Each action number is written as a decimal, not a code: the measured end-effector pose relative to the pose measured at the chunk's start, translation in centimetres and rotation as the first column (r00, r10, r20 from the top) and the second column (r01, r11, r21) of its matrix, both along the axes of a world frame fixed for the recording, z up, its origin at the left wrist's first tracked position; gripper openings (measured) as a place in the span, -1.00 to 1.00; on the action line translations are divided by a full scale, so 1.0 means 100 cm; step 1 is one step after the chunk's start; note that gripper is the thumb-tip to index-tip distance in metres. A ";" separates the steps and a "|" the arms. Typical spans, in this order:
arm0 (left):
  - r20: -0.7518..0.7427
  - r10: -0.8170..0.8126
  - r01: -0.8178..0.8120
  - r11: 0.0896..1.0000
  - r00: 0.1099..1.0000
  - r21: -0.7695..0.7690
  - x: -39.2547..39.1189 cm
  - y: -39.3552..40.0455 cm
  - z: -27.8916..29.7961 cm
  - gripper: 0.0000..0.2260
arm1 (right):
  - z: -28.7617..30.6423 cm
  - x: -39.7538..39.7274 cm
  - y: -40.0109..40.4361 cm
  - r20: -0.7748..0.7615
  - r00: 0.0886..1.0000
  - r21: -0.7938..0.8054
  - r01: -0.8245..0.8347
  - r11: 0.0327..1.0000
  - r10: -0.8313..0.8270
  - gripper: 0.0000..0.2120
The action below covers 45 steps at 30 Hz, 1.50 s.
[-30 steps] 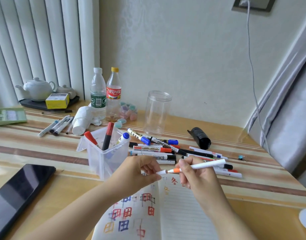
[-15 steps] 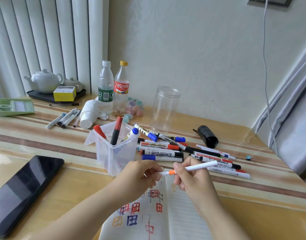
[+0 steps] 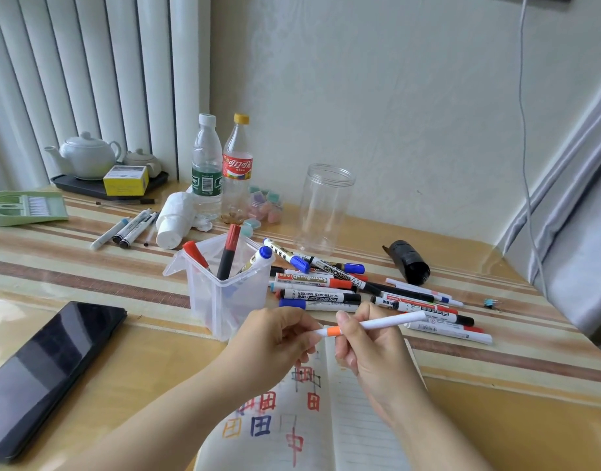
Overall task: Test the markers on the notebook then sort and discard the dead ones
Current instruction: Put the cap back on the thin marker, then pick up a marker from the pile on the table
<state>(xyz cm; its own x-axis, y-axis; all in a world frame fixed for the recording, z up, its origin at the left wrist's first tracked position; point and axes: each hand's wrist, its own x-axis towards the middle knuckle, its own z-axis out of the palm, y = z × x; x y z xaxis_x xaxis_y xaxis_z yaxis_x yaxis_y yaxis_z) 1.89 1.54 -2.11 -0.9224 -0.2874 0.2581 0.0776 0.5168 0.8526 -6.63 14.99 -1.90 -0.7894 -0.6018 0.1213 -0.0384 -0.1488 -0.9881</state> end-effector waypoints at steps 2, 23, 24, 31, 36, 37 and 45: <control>-0.034 0.022 -0.022 1.000 0.999 0.001 0.004 -0.001 0.003 -0.89 | 0.006 0.000 -0.002 0.004 1.000 0.023 -0.028 0.999 0.028 -0.75; -0.343 0.476 -0.585 0.705 0.810 -0.402 0.066 -0.083 0.039 -0.91 | 0.063 0.007 -0.123 -0.681 0.667 0.510 0.137 0.849 0.302 -0.70; -0.343 0.466 -0.577 0.705 0.815 -0.413 0.065 -0.082 0.037 -0.92 | 0.061 0.008 -0.121 -0.665 0.679 0.520 0.122 0.845 0.311 -0.73; -0.338 0.243 -0.396 0.754 0.909 -0.523 0.045 -0.042 0.026 -0.89 | 0.052 -0.023 -0.070 -0.649 0.740 0.473 0.211 0.855 0.176 -0.91; -0.241 0.124 -0.240 0.802 0.963 -0.546 0.008 -0.017 0.002 -0.93 | 0.017 -0.070 -0.023 -0.661 0.727 0.599 0.359 0.715 0.189 -0.88; -0.218 0.112 -0.217 0.805 0.969 -0.551 -0.001 -0.013 -0.003 -0.94 | 0.007 -0.077 -0.018 -0.669 0.711 0.628 0.383 0.678 0.218 -0.84; -0.013 0.177 -0.160 0.854 0.984 -0.495 -0.044 -0.013 -0.033 -0.87 | -0.018 -0.093 -0.028 -0.781 0.475 0.613 0.461 0.641 0.405 -0.64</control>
